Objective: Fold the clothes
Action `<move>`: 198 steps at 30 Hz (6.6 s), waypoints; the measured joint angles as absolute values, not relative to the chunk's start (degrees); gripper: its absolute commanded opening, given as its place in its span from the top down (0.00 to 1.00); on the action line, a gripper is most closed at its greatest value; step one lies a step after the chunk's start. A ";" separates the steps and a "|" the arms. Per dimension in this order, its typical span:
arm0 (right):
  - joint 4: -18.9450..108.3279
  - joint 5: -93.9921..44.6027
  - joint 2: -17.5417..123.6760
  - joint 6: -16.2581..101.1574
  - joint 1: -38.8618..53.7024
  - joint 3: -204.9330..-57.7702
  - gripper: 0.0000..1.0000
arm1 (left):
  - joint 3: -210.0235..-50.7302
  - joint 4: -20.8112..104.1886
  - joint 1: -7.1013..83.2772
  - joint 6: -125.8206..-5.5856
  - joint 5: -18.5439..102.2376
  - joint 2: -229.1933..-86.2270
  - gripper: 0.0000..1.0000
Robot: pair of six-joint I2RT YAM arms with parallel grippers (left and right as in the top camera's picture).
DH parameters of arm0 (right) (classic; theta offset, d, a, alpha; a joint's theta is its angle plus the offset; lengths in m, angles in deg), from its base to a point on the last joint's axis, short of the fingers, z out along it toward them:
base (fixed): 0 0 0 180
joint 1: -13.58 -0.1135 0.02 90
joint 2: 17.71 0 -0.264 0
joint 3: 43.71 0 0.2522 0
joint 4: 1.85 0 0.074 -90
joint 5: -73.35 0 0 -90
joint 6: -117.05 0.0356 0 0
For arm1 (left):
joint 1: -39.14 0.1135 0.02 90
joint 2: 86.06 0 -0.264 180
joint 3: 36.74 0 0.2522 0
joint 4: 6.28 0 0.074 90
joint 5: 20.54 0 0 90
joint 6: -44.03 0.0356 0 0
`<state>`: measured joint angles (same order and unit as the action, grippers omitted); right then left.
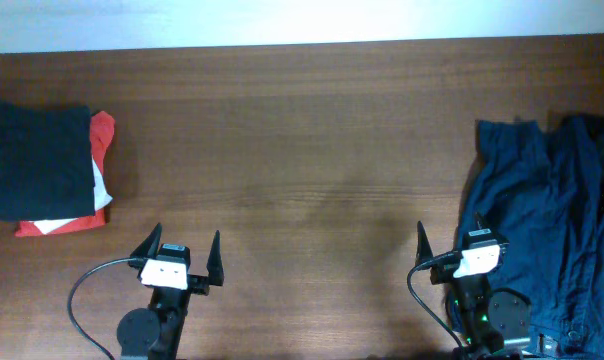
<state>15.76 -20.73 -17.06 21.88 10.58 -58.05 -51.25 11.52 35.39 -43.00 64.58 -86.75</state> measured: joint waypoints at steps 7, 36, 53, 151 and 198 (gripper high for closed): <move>15.74 -20.73 -17.06 21.86 10.58 -58.05 0.01 | -51.25 11.52 35.39 -43.00 64.58 -86.75 0.01; 43.76 -11.85 49.84 39.30 24.09 -100.72 0.15 | -83.65 33.77 35.39 -49.06 61.12 -133.02 0.01; 4.33 -9.95 79.55 45.27 26.91 -100.78 0.46 | -83.82 34.27 35.39 -49.08 61.08 -133.55 0.01; 91.17 -21.82 82.67 41.84 31.45 -147.36 0.01 | -87.80 -26.78 10.36 -118.98 65.85 -194.86 0.99; 62.30 -34.13 83.90 38.10 9.29 -113.75 0.93 | -96.83 56.85 34.54 -75.59 57.91 -179.43 0.28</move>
<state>62.30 -34.13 83.90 38.10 9.29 -113.75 -96.83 56.85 34.54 -75.59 57.91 -179.43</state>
